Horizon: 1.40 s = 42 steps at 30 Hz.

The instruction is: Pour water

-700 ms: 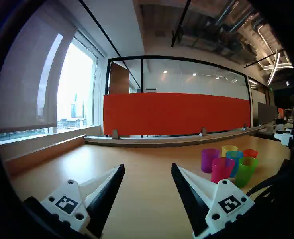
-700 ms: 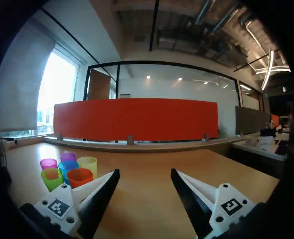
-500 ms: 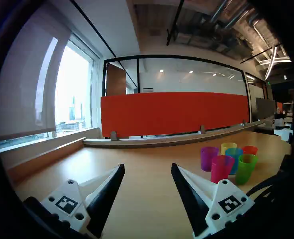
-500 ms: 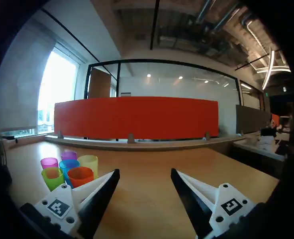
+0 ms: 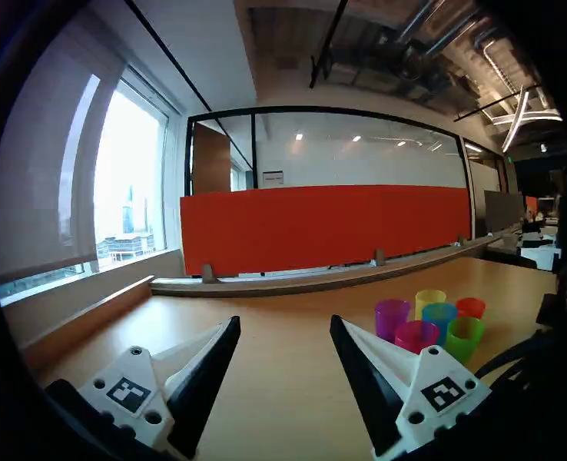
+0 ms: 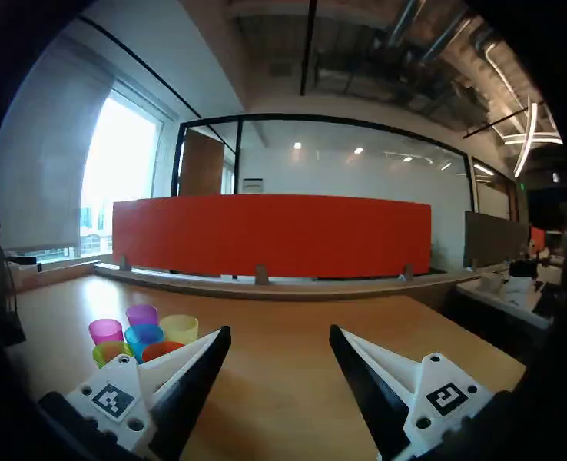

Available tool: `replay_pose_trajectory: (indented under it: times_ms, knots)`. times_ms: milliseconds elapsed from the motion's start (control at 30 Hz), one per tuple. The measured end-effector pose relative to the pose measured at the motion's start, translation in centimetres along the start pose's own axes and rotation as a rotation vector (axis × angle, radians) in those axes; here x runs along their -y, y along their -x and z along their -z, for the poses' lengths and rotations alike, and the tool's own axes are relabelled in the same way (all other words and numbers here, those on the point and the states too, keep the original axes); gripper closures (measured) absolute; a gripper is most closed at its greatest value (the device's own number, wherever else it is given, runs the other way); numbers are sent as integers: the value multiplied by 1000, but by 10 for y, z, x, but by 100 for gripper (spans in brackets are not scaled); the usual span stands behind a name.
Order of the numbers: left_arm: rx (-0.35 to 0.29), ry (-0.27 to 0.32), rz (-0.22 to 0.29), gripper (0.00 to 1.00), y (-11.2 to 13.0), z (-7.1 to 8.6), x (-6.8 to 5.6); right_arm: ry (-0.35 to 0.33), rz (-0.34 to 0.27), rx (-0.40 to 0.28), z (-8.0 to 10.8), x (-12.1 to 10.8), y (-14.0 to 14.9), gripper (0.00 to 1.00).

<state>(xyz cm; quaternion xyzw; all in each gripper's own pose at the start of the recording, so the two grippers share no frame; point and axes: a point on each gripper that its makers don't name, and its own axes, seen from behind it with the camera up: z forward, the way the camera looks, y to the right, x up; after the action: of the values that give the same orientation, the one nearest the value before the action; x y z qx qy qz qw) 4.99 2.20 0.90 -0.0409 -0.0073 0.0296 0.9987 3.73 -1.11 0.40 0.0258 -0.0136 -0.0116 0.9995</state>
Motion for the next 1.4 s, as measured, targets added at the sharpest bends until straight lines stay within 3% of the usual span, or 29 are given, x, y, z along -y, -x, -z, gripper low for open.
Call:
replay_pose_trajectory:
  times_ms: [167,700,1000,1400]
  knots:
    - [10,11,-5,14,-11,-4,2,-14,18,-2,-2,1,-19,1]
    - [36,30,45,14,-56,-17,14,-56,57,4,-13,8,-71,1]
    - [50,29,33,14,-84,-23,23,-86,33,17,-23,11,-97,0]
    - [53,85,60,14,-118,-30,16,-135,-34,22,-33,17,-137,1]
